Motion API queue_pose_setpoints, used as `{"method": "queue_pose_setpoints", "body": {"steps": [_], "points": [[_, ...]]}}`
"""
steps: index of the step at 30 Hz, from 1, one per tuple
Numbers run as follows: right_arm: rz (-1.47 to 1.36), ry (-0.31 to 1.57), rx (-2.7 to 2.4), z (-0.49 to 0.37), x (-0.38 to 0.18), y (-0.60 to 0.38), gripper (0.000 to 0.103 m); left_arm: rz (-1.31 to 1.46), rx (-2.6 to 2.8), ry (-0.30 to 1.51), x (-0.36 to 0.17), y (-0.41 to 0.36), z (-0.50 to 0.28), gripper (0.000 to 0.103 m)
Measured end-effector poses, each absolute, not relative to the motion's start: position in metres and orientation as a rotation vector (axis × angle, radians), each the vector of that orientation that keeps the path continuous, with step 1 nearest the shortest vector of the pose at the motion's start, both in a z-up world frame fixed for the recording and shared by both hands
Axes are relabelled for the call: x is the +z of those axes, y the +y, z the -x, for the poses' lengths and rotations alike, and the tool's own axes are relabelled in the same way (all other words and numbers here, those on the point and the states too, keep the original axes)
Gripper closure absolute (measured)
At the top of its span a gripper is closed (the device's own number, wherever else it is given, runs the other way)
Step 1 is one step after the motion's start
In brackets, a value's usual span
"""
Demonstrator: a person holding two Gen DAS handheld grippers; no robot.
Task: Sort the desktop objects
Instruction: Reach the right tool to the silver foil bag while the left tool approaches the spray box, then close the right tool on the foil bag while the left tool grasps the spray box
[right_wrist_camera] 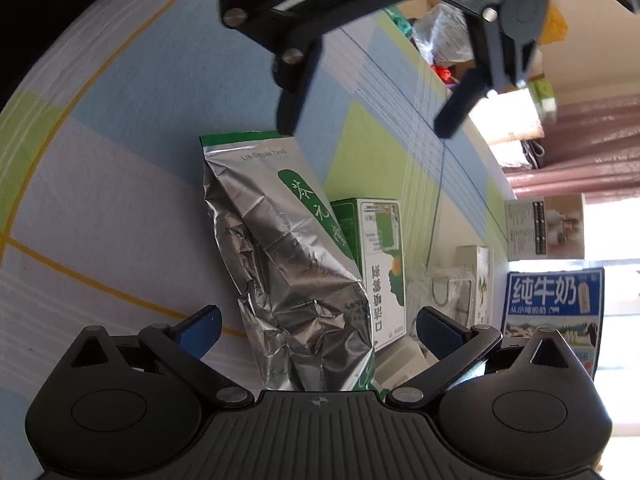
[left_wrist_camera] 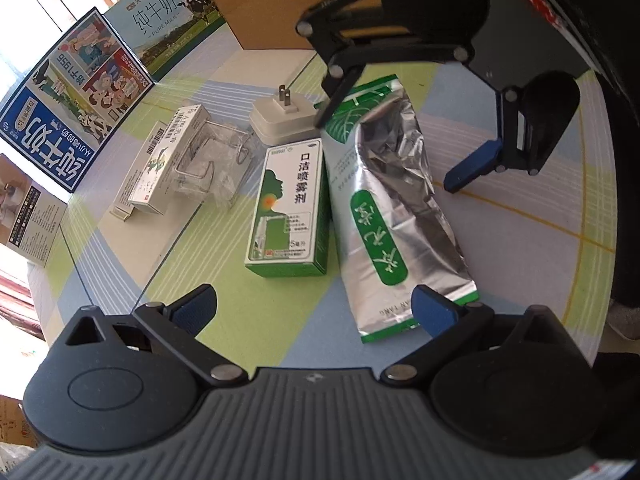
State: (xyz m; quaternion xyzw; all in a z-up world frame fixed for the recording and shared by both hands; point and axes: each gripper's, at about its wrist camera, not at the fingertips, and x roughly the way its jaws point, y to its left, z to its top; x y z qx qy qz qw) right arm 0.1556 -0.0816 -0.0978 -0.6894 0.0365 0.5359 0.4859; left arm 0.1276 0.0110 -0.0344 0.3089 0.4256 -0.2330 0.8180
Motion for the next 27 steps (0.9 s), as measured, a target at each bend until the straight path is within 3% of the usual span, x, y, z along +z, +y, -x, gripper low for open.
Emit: {"method": "queue_pose_setpoints", "body": {"steps": [10,13,18,21,27], "points": [[1.756,0.104,1.408,-0.183,-0.102,-0.046,0.003,-0.669,-0.511,0.915,-0.035,0.018,-0.144,0.001],[1.752,0.152,1.434,-0.192,-0.100,-0.030,0.019,-0.663,-0.517,0.920,-0.038,0.018,-0.144,0.001],[1.756,0.198,1.476,-0.201,-0.100,-0.008,0.026,-0.656,-0.534,0.929,-0.041,0.019,-0.144,0.001],[1.724,0.255,1.478,-0.210,-0.098,0.001,0.044,-0.650,-0.538,0.932,-0.041,0.020,-0.146,0.001],[1.655,0.384,1.441,-0.224,-0.093,0.022,0.054,-0.651,-0.528,0.933,-0.038,0.021,-0.148,0.001]]}}
